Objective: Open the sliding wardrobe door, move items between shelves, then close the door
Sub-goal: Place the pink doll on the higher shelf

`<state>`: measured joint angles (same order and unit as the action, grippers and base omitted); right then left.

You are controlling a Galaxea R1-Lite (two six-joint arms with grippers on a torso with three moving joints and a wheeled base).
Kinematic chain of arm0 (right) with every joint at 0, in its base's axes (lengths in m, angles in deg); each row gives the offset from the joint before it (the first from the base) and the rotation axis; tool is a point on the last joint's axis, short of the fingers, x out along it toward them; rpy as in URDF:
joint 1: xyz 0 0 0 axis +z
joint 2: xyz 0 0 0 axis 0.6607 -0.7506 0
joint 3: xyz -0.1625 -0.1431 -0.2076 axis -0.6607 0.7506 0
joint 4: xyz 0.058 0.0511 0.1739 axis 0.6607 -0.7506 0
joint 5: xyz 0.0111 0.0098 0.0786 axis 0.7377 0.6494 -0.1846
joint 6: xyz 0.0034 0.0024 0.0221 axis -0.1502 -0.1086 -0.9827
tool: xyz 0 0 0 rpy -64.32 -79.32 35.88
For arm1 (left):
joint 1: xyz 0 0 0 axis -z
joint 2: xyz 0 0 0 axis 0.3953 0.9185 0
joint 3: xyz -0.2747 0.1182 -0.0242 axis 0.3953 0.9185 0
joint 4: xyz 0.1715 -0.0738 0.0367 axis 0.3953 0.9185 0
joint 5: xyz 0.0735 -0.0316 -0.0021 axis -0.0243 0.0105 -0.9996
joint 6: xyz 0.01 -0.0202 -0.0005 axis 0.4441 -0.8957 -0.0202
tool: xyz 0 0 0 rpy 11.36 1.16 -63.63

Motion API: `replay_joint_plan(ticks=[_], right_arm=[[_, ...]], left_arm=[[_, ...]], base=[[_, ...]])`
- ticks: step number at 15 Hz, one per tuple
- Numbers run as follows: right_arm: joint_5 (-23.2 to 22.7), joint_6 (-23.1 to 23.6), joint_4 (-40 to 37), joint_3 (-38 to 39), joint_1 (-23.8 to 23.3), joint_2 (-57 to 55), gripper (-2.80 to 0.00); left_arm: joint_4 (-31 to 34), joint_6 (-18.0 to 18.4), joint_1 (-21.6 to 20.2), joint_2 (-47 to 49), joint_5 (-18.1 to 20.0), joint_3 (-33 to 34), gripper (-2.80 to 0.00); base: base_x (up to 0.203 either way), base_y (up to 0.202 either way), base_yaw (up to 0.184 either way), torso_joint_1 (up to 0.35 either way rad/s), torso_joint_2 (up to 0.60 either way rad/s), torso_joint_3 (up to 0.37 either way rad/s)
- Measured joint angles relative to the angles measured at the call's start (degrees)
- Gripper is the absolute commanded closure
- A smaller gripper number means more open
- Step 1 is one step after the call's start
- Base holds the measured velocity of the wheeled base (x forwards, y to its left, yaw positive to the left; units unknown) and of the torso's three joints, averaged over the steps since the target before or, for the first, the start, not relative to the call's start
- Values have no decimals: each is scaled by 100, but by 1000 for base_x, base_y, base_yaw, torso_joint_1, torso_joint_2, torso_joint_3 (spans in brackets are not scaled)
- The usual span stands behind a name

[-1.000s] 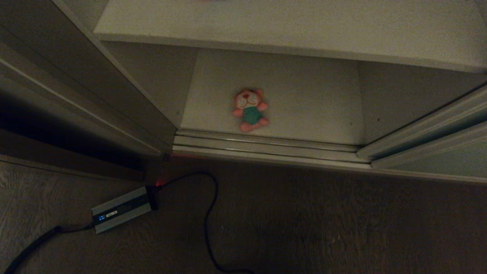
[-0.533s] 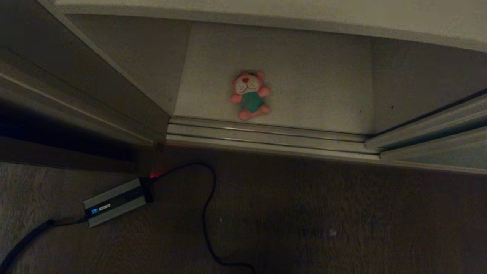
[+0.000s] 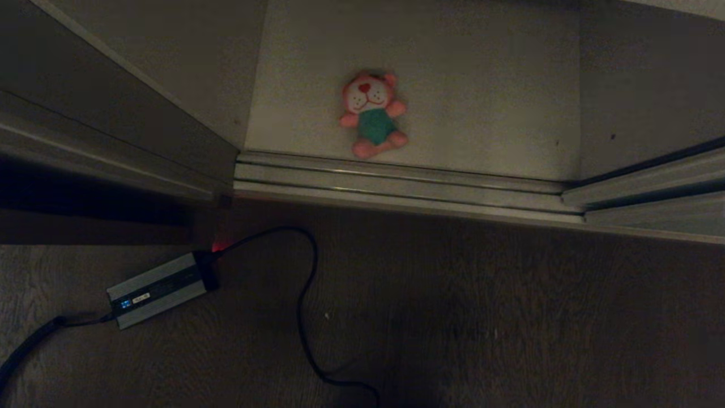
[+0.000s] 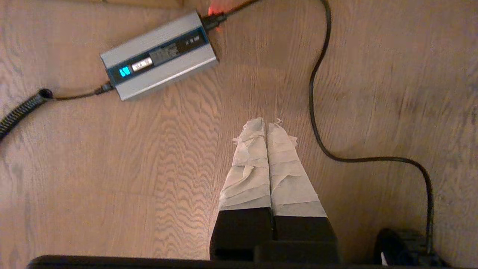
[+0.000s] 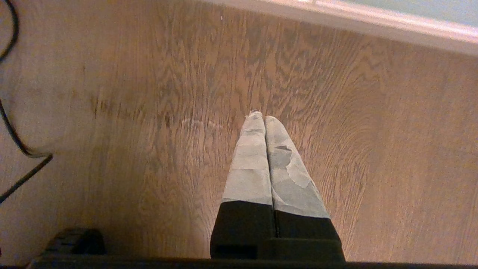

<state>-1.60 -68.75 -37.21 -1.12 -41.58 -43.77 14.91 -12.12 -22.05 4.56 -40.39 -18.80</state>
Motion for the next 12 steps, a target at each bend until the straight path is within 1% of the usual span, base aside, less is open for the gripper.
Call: replay_joint_plan(ticks=[4,9,11,12], right_arm=[[1,-1,0,0,0,-2,0],[-1,-1,0,0,1,-2,0],[-1,1,0,0,0,-2,0],[1,-1,0,0,0,-2,0]], left_arm=[[2,13,0,0,-2,2,0],[-5,493,0,0,24,25,0],[-165,505,0,0,32,11,0],[-241,501,0,5,98,-227,0]], base=[[0,0,0,1,2,-48],[0,0,0,0,0,0],[0,0,0,0,0,0],[0,0,0,0,0,0]])
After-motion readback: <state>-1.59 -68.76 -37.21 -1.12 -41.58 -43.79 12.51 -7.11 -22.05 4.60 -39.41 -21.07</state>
